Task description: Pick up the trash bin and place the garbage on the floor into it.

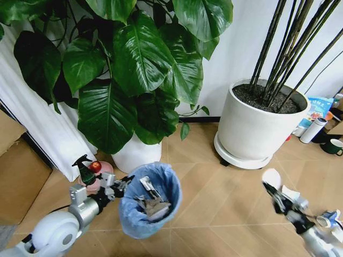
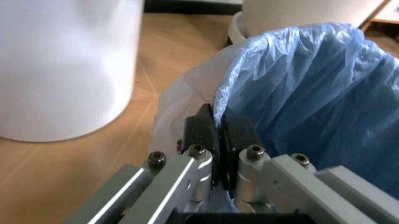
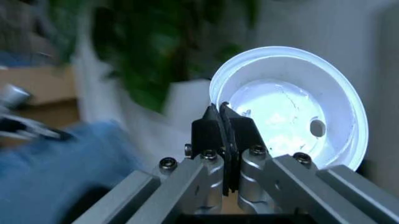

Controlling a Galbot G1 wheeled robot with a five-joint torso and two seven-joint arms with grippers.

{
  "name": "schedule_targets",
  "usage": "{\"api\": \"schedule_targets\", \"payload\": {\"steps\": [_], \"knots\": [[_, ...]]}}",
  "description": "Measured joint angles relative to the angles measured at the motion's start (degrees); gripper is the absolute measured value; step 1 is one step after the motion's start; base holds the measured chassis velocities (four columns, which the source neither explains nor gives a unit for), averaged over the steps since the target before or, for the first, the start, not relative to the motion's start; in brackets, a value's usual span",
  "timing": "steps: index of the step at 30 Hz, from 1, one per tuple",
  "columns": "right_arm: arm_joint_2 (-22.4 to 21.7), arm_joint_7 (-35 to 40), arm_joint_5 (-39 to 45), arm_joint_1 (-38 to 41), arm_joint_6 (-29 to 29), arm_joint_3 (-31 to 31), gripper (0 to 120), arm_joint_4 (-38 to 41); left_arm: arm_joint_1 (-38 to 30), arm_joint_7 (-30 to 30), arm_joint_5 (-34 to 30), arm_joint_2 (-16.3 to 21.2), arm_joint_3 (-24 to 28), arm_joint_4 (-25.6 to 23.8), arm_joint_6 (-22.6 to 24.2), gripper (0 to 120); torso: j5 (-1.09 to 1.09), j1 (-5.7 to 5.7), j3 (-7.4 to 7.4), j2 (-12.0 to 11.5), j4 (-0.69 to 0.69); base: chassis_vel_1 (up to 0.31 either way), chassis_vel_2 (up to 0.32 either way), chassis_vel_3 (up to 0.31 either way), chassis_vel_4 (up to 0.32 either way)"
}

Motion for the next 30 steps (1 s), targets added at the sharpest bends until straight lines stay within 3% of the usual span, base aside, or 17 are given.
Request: {"api": "schedule_targets", "payload": {"steps": [5,9,14,19,23,30], "knots": [[-1.5,-1.2,1.1,2.8,-2.3,-5.6,0,4.4,-2.9,-0.1,-0.3,0.0,2.8,1.3,0.0,0,-0.01,0.0,0.0,0.0,0.0,0.0,0.0,0.0,0.0],[-2.0,-0.9,3.1,7.7,-5.4,-15.9,0,9.0,-7.7,-0.3,-1.6,-0.2,5.7,2.8,0.0,0,0.0,0.0,0.0,0.0,0.0,0.0,0.0,0.0,0.0],[-2.1,-5.0,5.0,12.0,-7.0,-23.8,0,8.8,-12.0,-0.3,-2.5,-0.9,9.1,4.5,-0.2,0,0.01,0.0,0.0,0.0,-0.01,0.0,0.0,0.0,0.0],[-2.1,-6.4,5.6,14.4,-7.7,-26.8,0,8.0,-13.6,-0.4,-2.7,-1.6,10.7,5.2,-0.3,0,0.01,0.0,0.0,0.0,-0.02,0.0,0.0,0.0,0.0],[-1.6,-6.7,6.3,20.4,-8.4,-33.0,0,5.9,-16.5,-0.9,-3.3,-2.8,13.0,6.2,-0.3,0,0.01,0.0,0.0,0.0,-0.01,0.0,0.0,0.0,0.0],[-0.9,-6.2,6.3,23.9,-8.4,-36.5,0,3.0,-17.1,-1.5,-3.7,-3.1,14.1,6.0,-0.1,0,0.01,0.0,-0.01,0.0,-0.01,0.0,0.0,0.0,0.0]]}}
